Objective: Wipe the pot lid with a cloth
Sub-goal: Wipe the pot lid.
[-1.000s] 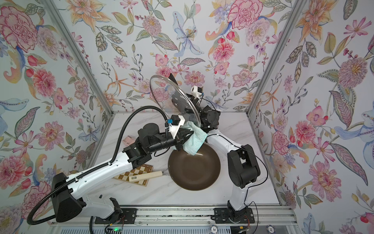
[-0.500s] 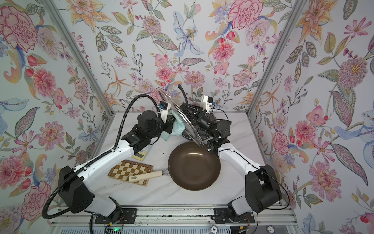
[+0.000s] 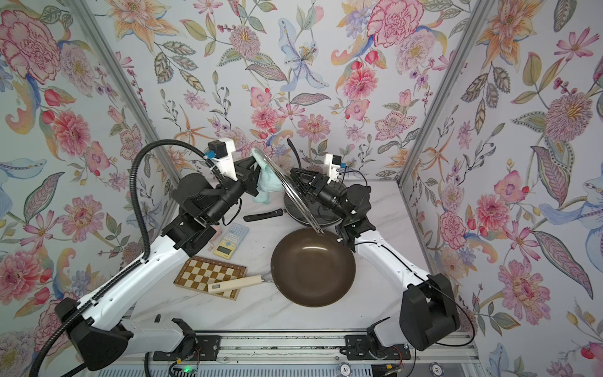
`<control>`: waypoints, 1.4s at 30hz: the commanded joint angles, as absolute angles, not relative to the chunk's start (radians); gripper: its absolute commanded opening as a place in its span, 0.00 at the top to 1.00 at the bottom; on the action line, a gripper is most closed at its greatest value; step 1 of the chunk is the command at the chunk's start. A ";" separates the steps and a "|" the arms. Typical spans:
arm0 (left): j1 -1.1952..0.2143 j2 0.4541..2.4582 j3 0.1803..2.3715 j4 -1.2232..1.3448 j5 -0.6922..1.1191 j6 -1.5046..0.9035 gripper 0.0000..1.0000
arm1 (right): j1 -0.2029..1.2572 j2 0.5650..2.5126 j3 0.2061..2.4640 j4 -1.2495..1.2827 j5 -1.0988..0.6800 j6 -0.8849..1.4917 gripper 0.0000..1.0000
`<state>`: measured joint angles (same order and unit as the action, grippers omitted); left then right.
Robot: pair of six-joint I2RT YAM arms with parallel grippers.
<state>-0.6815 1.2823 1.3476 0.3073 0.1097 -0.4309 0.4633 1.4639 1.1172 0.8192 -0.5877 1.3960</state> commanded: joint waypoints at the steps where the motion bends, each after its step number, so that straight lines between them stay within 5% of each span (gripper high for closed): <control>1: -0.726 1.230 1.281 0.524 0.279 -0.514 1.00 | 0.460 1.539 1.206 0.865 -0.597 1.419 1.00; 8: -0.732 1.076 1.175 0.407 0.200 -0.460 1.00 | 0.372 1.566 1.260 0.786 -0.514 1.338 1.00; 13: -0.700 1.019 1.247 0.141 0.004 -0.319 1.00 | 0.435 1.365 1.281 0.249 -0.043 0.750 1.00; 16: -0.693 1.076 1.328 -0.030 -0.053 -0.247 1.00 | 0.503 1.292 1.214 0.305 0.238 0.532 1.00; 21: -0.692 1.226 1.404 -0.092 0.014 -0.204 1.00 | 0.589 1.322 1.172 0.558 0.459 0.298 1.00; 31: -0.693 1.571 1.554 -0.094 0.137 -0.176 1.00 | 0.631 1.585 1.301 0.982 0.560 0.095 1.00; 42: -0.789 1.661 1.523 -0.093 0.181 -0.322 1.00 | 0.504 1.606 1.396 0.873 0.483 0.426 1.00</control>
